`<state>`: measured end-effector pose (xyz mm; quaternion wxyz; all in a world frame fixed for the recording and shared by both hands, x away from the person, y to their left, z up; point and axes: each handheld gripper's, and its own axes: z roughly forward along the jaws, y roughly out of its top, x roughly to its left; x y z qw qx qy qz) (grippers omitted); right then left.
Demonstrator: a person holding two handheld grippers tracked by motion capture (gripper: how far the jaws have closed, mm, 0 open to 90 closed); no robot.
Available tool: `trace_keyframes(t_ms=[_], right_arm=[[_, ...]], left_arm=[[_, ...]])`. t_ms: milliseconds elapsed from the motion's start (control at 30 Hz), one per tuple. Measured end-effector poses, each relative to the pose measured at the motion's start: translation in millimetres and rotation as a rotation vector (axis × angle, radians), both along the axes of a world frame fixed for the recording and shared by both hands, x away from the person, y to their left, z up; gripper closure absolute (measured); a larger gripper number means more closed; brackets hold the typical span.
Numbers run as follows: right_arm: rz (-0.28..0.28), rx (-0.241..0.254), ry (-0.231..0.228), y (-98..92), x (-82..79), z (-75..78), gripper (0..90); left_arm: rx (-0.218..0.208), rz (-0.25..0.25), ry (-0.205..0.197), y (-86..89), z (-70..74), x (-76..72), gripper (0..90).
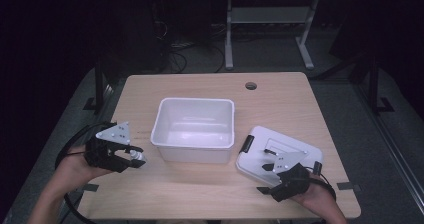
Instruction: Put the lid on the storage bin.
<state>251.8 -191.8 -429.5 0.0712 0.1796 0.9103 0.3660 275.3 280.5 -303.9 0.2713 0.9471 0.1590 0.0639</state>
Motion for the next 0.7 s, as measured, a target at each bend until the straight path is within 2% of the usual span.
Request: trace_keyframes(t_ms=[267,400,700], right_arm=[[-0.002,0.007,-0.001,-3.3,-0.4,2.1,28.3],[-0.002,0.006,0.003,-3.0,-0.3,1.8,28.2],[0.004,0.011,0.001,-7.5,0.2,1.3,28.3]], left_arm=[[0.001,-0.01,-0.012,-6.5,15.7,8.4,60.2],[-0.011,-0.001,-0.013,-8.3,18.5,9.9,60.1],[-0.004,-0.003,-0.022,-14.6,29.9,21.0,60.2]])
